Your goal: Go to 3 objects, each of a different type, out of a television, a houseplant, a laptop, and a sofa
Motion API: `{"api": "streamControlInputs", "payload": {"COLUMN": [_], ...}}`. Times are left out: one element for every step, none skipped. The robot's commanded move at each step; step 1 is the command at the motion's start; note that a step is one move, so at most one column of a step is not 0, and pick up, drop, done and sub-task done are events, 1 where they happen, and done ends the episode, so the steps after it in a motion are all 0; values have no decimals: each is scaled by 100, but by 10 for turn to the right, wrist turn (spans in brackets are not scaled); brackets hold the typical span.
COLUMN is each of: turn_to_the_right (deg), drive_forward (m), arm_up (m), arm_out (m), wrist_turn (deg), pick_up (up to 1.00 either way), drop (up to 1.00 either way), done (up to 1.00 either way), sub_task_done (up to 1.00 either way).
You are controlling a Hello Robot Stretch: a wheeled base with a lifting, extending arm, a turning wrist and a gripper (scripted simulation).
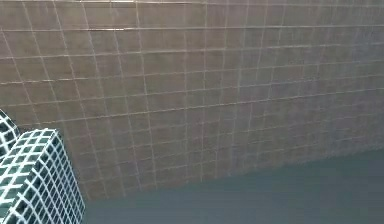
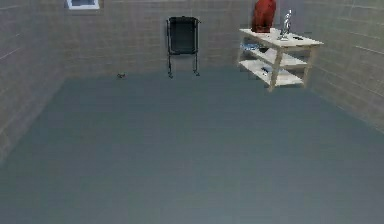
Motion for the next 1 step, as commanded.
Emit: {"api": "streamControlInputs", "payload": {"turn_to_the_right": [-450], "drive_forward": [0], "arm_up": [0], "arm_out": [0], "wrist_turn": [0], "pick_up": [0], "drop": [0], "done": [0], "sub_task_done": [0]}}
